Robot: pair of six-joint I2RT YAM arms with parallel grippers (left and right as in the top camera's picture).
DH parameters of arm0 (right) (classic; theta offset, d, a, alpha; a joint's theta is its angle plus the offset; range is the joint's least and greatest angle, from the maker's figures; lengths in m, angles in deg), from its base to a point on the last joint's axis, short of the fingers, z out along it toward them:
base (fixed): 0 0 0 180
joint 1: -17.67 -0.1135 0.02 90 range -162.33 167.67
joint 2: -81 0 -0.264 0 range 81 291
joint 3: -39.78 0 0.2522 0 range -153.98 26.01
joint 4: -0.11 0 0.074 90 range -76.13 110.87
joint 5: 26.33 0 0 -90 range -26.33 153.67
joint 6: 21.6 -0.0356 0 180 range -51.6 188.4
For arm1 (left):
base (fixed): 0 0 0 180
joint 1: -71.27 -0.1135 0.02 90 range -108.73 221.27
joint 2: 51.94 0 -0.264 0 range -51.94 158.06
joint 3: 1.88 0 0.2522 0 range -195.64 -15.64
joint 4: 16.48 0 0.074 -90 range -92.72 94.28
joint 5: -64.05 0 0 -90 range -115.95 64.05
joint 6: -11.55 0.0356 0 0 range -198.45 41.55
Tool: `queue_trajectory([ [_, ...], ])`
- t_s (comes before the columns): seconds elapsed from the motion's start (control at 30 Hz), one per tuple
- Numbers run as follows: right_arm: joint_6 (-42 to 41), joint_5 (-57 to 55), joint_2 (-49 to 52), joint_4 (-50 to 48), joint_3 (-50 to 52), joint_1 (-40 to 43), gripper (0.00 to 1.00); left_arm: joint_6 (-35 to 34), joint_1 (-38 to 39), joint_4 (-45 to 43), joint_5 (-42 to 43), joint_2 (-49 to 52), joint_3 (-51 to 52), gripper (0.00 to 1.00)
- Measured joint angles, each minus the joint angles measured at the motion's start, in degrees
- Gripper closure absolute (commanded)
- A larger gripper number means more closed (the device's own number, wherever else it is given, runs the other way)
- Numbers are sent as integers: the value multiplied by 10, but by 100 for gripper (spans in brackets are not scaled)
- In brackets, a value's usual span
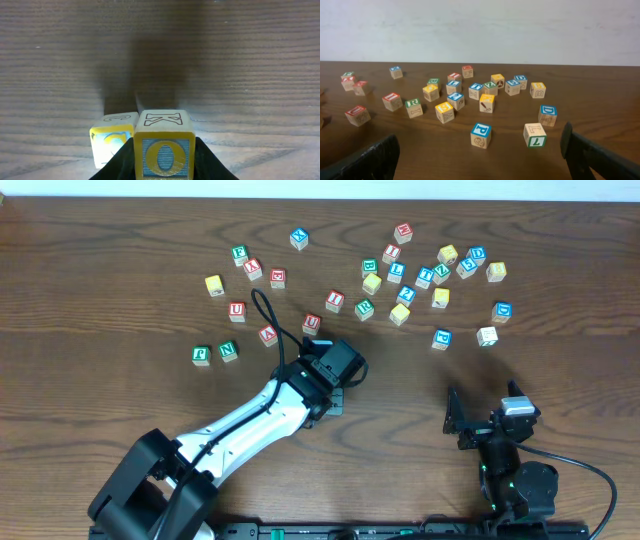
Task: Spell out CORL
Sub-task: 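Carry the yellow O block to the right of the C block, then lower the O block beside the C block and align it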
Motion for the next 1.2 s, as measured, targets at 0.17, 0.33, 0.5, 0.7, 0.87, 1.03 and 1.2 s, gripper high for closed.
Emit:
queue_trajectory([
  [0.17,0,0,0,0,0,0,1,0,0,-5,2,0,2,88],
  [0.33,0,0,0,0,0,0,1,0,0,-6,2,0,2,88],
  [0.5,0,0,0,0,0,0,1,-3,0,-6,2,0,2,88],
  [0.7,0,0,0,0,0,0,1,-14,1,-6,3,0,2,88],
  [0.87,0,0,0,0,0,0,1,-14,4,-9,4,0,2,89],
  [1.03,0,0,0,0,0,0,1,-14,4,-17,7,25,2,89],
  [1.2,0,0,0,0,0,0,1,-14,4,-19,13,46,2,89],
])
